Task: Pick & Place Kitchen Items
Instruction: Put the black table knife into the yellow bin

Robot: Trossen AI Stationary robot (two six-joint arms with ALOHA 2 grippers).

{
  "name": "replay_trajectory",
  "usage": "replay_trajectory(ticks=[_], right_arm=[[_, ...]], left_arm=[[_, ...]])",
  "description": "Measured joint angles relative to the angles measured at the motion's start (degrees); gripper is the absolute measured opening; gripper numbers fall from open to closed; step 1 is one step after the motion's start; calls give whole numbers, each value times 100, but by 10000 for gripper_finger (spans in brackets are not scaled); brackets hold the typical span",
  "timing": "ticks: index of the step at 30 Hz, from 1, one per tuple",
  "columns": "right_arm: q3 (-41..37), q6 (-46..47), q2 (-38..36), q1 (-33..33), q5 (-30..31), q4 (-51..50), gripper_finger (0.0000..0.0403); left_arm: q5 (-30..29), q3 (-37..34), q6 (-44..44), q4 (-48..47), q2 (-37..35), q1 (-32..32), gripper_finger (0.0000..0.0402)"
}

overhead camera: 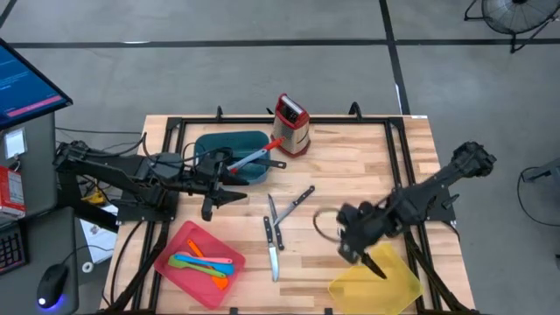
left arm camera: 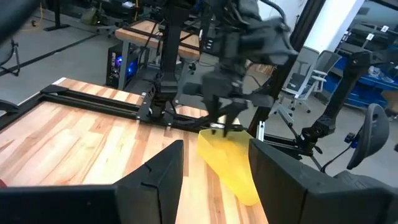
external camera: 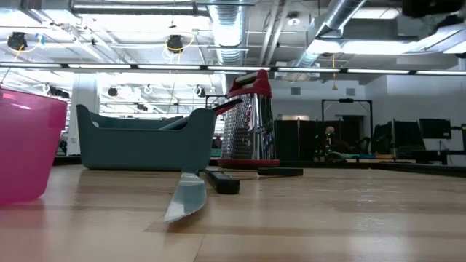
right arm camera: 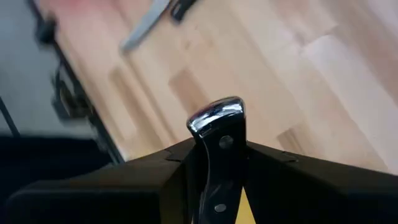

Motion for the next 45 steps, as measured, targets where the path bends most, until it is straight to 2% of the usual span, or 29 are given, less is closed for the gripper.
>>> replay_trajectory(ticks=[6, 11, 16, 26, 45], right_arm=[[-9, -664, 722, 723, -97, 158, 87], [2, -1348, 1338, 1009, -424, 225, 87], [2, -1467, 1753, 1224, -672, 249, 87], [2, -1409, 2133, 1637, -640, 250, 87], [2, -73, 2327, 2269, -614, -140, 87]], left_arm=[[2, -13, 0, 15, 0, 0, 163], [0, -152, 0, 4, 1, 0, 163], [0, -273, -240, 6, 0, 2, 163], [-26, -286, -299, 11, 2, 4, 163], [-35, -285, -299, 11, 2, 4, 163]])
